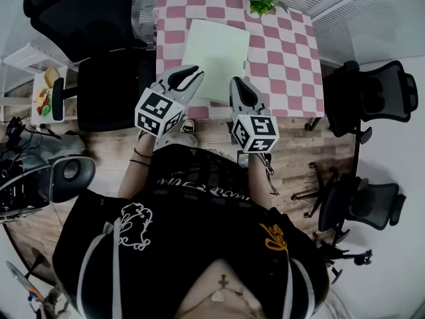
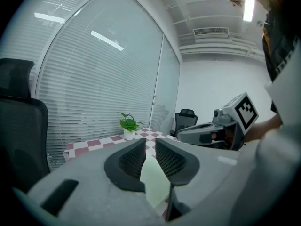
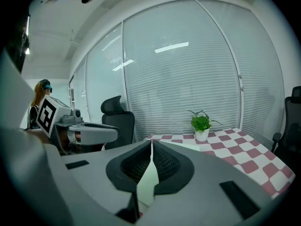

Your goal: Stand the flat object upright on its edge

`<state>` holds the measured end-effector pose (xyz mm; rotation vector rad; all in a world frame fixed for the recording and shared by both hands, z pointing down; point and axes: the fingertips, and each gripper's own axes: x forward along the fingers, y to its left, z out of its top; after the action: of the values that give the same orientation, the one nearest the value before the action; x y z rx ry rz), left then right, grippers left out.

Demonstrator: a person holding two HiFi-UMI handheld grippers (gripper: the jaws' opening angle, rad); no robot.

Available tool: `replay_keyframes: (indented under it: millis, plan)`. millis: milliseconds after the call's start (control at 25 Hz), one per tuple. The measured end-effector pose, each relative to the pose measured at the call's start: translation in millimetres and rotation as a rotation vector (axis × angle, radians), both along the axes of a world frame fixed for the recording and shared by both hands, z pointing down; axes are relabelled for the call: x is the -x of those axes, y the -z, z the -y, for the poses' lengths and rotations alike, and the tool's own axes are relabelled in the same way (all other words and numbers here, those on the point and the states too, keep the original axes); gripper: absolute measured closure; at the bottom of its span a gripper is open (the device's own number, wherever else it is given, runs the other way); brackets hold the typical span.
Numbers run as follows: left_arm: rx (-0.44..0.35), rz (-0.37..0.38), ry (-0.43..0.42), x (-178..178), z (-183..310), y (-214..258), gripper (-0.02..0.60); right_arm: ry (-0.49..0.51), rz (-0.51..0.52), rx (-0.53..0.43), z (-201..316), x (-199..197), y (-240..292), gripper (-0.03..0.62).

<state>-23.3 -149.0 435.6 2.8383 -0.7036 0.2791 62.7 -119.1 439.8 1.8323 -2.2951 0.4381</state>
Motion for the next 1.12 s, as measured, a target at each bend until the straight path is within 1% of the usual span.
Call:
replay_keyframes:
  millis: [200,400,480,640,680,800,1000,1080,1120]
  plan:
    - [0.035,0.0,-0.02,3.9,24.9,-10.1,0.509,-0.024,-0.006,0.021,19.1,-2.6,-5.3,0.577]
    - [0.068,-0.002,-0.015,4.3,40.3,-19.7,0.509,-0.046,-0.001,0.031,33.7,-14.3,-9.3,0.577]
    - [0.079,0.006,-0.003,5.0,44.5,-24.9,0.509,-0.05,-0.004,0.035,37.5,-19.8,-11.3,0.577]
    - [0.116,0.014,0.055,7.3,52.2,-35.7,0.508,-0.04,-0.008,0.049,45.4,-33.6,-17.5,0.576]
    - [0.121,0.018,0.065,7.1,54.2,-38.2,0.499,-0.03,-0.007,0.052,49.5,-36.9,-19.5,0.576]
    - [0.137,0.043,0.094,6.9,61.1,-47.2,0.411,0.012,-0.005,0.062,62.1,-42.8,-25.1,0.576]
    - [0.169,0.05,0.134,-1.1,77.0,-59.4,0.407,0.06,0.016,0.103,80.7,-58.0,-35.8,0.576]
    - [0.19,0.075,0.135,-2.8,87.7,-70.0,0.407,0.058,0.05,0.124,90.9,-67.9,-43.2,0.574]
    - [0.204,0.094,0.129,-2.8,92.5,-77.3,0.396,0.053,0.074,0.135,95.2,-73.4,-48.1,0.574]
